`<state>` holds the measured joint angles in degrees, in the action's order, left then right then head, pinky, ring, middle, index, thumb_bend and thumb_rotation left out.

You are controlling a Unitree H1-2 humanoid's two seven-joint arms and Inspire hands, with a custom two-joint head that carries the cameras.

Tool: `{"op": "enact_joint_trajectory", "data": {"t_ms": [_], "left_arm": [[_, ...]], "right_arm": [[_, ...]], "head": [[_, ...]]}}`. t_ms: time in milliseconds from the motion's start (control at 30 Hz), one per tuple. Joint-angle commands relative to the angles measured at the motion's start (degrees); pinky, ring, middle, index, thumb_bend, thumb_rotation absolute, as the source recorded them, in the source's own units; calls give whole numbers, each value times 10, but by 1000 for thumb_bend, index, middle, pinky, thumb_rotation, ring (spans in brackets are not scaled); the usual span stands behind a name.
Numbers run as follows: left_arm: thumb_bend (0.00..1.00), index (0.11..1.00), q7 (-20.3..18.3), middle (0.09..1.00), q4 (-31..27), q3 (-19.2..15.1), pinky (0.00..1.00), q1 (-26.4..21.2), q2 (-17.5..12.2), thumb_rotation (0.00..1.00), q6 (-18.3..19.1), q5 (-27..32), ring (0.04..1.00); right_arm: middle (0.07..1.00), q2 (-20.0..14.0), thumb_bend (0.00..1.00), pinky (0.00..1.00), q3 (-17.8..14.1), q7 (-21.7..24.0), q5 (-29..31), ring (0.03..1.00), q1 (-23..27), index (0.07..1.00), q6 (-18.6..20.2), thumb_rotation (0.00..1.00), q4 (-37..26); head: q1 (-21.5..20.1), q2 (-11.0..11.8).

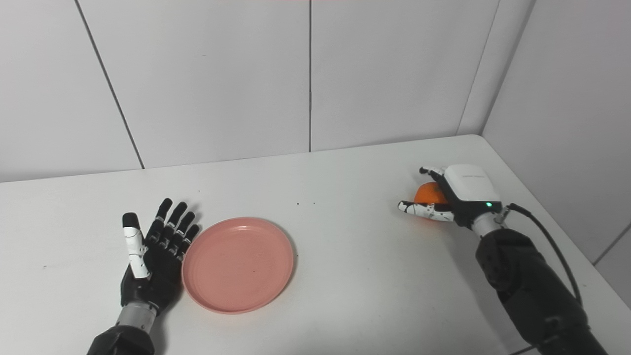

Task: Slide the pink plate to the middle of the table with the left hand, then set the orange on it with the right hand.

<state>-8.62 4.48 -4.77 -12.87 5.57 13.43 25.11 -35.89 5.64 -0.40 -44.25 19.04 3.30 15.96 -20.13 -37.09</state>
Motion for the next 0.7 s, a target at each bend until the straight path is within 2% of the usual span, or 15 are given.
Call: {"op": "enact_joint_trajectory", "data": {"t_ms": [0, 167, 267, 300, 333, 367, 467, 667], "left_arm": [[871, 1000, 15, 966, 6, 1, 1000, 13, 5, 887, 30, -2, 976], [871, 1000, 17, 963, 5, 1, 1000, 13, 5, 883, 32, -3, 973], [862, 1000, 16, 966, 3, 2, 1000, 14, 5, 889, 33, -4, 977], [862, 1000, 16, 965, 3, 2, 1000, 14, 5, 891, 33, -4, 976], [863, 1000, 16, 964, 2, 2, 1000, 14, 6, 892, 34, -4, 975], [864, 1000, 17, 964, 1, 3, 1000, 15, 6, 890, 35, -4, 976], [862, 1000, 19, 965, -1, 3, 1000, 15, 7, 890, 37, -3, 980], [859, 1000, 18, 967, 0, 4, 1000, 15, 6, 896, 38, -3, 978]], "right_arm": [[812, -10, 874, 814, -6, -12, 8, 814, 18, 806, -4, 1000, -5], [797, -8, 871, 768, 1, -26, 11, 786, 17, 801, -11, 1000, 12], [766, -6, 847, 653, 5, -34, 7, 721, 16, 763, -4, 990, 14], [720, -2, 830, 554, 3, -40, 9, 648, 16, 719, 0, 957, 14], [618, 1, 797, 439, 1, -50, 9, 530, 16, 631, 2, 880, 17], [478, 5, 751, 311, 0, -61, 10, 384, 16, 506, 1, 704, 21], [287, 6, 677, 165, 3, -75, 12, 216, 20, 309, -9, 429, 36], [201, -3, 624, 94, 23, -71, 7, 145, 22, 238, -14, 394, 42]], "head": [[0, 1], [2, 0], [3, -1], [3, -1], [3, -2], [3, -2], [3, -2], [6, -2]]}}
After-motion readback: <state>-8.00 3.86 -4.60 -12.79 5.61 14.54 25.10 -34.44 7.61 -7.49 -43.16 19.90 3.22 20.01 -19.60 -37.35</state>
